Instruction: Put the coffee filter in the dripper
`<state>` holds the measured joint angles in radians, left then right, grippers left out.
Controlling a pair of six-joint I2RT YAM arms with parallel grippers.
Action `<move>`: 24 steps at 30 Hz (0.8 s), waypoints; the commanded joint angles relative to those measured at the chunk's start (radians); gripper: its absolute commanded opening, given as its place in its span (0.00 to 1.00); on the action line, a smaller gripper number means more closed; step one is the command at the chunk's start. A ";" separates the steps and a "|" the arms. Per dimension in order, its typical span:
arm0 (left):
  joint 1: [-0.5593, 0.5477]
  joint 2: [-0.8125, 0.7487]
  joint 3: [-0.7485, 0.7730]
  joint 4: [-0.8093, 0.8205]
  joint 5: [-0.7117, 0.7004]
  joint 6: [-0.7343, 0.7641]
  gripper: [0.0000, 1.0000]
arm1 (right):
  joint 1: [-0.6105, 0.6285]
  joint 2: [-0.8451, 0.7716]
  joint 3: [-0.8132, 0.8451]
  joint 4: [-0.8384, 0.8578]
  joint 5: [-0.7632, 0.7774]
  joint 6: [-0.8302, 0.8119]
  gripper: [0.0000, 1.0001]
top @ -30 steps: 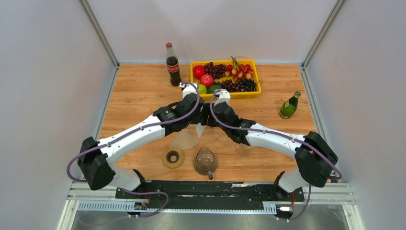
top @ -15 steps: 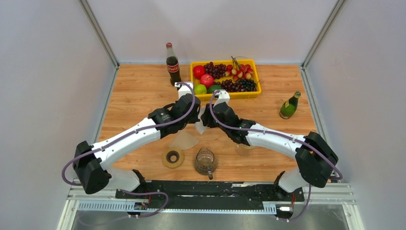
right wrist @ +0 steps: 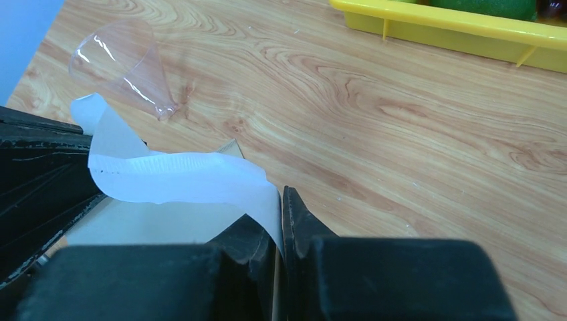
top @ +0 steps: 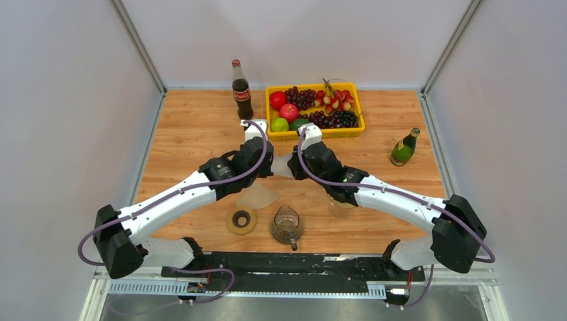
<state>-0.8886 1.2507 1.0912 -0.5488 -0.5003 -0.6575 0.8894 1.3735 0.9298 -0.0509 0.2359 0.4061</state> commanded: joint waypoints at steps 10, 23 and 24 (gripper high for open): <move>-0.002 -0.070 -0.034 0.066 0.124 0.096 0.10 | -0.001 -0.043 0.027 -0.059 -0.024 -0.059 0.00; -0.002 -0.164 -0.067 0.205 0.494 0.182 0.98 | -0.008 -0.087 0.067 -0.155 0.019 -0.026 0.00; -0.002 -0.182 -0.069 0.213 0.513 0.187 0.99 | -0.010 -0.094 0.074 -0.172 0.019 -0.026 0.00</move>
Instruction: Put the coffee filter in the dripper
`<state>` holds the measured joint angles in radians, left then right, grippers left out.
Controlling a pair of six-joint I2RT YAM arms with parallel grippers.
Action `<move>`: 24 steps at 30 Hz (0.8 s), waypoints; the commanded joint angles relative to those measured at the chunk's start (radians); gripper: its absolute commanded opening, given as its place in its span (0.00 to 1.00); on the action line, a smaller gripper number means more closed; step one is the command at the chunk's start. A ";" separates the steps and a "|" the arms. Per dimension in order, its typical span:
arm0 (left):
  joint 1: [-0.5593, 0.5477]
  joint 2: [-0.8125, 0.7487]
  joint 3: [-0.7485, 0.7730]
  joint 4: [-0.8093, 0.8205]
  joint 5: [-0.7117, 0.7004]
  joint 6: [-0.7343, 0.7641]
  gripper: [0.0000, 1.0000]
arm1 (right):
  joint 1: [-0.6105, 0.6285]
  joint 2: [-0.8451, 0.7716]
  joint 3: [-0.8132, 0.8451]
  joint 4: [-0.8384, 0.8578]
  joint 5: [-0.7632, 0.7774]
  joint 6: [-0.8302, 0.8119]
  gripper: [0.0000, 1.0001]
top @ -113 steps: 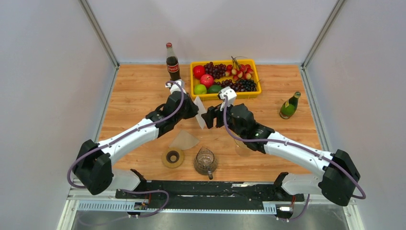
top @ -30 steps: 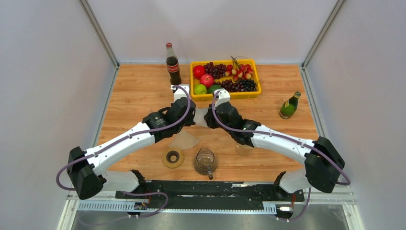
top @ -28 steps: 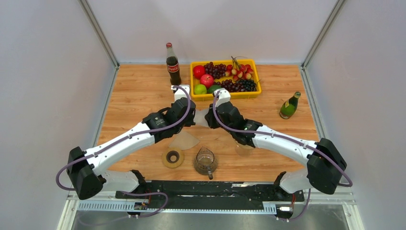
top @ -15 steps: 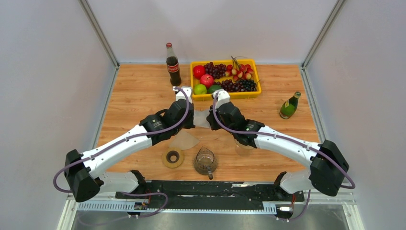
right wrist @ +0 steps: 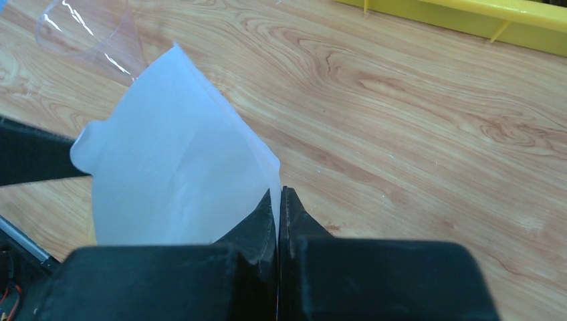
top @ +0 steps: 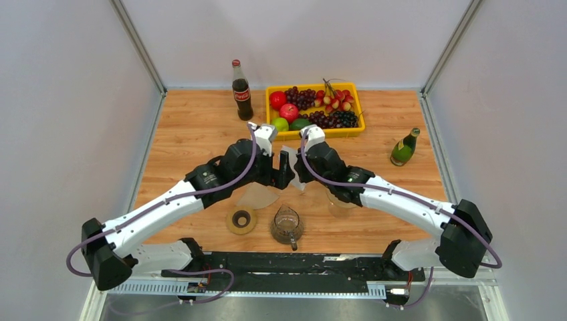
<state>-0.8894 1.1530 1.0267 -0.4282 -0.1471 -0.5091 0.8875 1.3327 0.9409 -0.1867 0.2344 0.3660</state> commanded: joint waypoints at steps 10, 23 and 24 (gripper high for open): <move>0.000 -0.227 -0.055 0.092 0.100 0.032 1.00 | -0.035 -0.139 0.182 -0.311 0.039 -0.004 0.00; 0.040 -0.218 -0.122 0.061 -0.074 -0.013 1.00 | -0.062 -0.404 0.312 -0.816 0.085 0.043 0.00; 0.045 -0.214 -0.123 0.061 -0.067 -0.015 1.00 | -0.065 -0.416 0.316 -0.850 0.093 0.051 0.00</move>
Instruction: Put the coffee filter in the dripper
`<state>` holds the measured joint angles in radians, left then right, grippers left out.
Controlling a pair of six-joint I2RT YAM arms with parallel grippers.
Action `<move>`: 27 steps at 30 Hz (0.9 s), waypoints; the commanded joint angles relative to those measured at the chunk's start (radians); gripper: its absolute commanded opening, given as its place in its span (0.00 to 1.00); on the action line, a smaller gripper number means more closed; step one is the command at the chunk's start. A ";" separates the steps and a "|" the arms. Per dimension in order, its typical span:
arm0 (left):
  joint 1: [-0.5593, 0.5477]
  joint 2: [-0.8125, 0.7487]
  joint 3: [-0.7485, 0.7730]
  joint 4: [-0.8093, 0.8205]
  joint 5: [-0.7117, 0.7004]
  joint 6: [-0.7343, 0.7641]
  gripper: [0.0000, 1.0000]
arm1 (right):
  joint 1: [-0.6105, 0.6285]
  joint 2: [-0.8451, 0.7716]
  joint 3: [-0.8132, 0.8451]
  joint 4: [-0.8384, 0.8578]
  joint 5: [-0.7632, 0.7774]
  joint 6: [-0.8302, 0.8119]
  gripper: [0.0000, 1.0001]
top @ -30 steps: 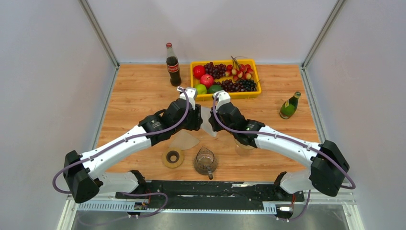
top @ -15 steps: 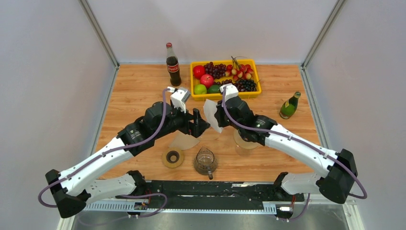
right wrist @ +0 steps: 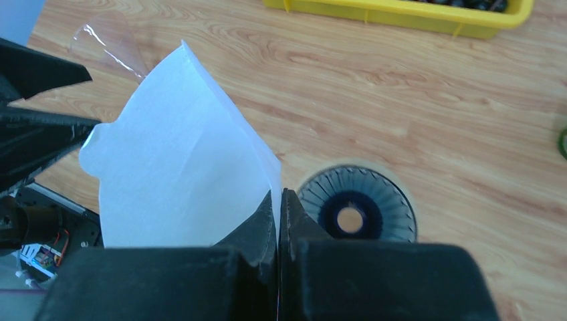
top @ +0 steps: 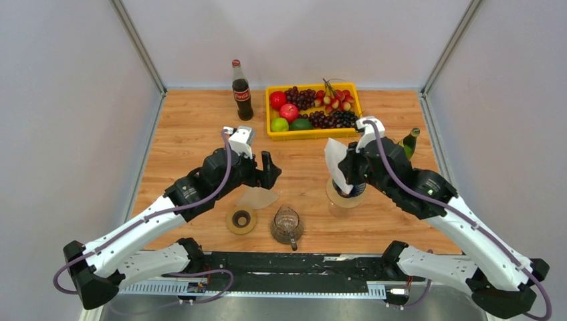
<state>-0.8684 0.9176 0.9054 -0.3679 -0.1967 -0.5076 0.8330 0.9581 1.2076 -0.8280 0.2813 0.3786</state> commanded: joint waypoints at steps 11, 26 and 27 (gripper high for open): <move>0.052 0.060 -0.032 0.025 0.032 -0.043 1.00 | -0.013 -0.041 -0.024 -0.214 0.077 0.025 0.00; 0.055 0.063 -0.037 0.038 0.039 -0.048 1.00 | -0.179 0.031 -0.116 -0.112 -0.065 -0.062 0.01; 0.055 0.064 -0.039 0.038 0.038 -0.048 1.00 | -0.184 0.031 -0.123 -0.110 -0.067 -0.059 0.02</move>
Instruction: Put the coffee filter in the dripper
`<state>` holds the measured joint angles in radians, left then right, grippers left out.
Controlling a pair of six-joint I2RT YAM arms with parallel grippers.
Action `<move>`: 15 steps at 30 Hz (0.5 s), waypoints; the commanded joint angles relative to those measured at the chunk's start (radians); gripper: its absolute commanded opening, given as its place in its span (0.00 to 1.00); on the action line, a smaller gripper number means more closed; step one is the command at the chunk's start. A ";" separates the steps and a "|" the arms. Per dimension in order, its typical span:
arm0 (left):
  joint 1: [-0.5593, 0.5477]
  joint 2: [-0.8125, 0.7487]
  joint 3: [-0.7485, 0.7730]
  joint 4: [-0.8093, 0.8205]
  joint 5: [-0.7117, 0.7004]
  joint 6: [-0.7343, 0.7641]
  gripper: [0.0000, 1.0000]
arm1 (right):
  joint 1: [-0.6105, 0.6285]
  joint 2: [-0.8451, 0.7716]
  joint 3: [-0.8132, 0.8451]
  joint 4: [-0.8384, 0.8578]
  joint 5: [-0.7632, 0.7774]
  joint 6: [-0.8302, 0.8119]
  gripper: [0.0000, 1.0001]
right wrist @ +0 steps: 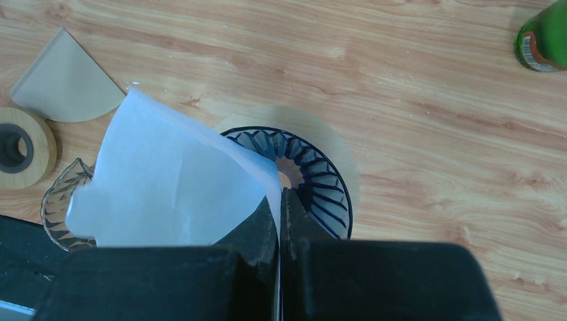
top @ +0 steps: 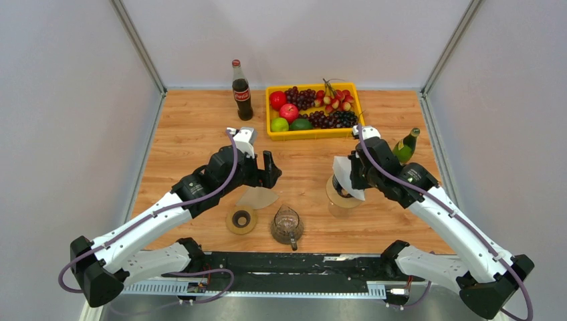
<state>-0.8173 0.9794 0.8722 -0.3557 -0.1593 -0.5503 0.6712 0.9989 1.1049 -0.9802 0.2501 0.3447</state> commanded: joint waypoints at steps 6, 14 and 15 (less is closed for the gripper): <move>0.007 0.013 -0.011 0.023 0.004 -0.007 1.00 | -0.030 -0.011 -0.039 0.052 -0.051 -0.022 0.09; 0.008 -0.002 -0.020 0.018 0.005 -0.006 1.00 | -0.030 -0.034 -0.005 0.036 -0.046 -0.010 0.30; 0.009 -0.004 -0.021 0.019 0.004 -0.006 1.00 | -0.030 -0.036 0.001 0.032 -0.041 -0.008 0.34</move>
<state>-0.8154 0.9913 0.8593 -0.3557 -0.1589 -0.5522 0.6464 0.9947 1.0649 -0.9668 0.2062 0.3344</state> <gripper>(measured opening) 0.998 0.290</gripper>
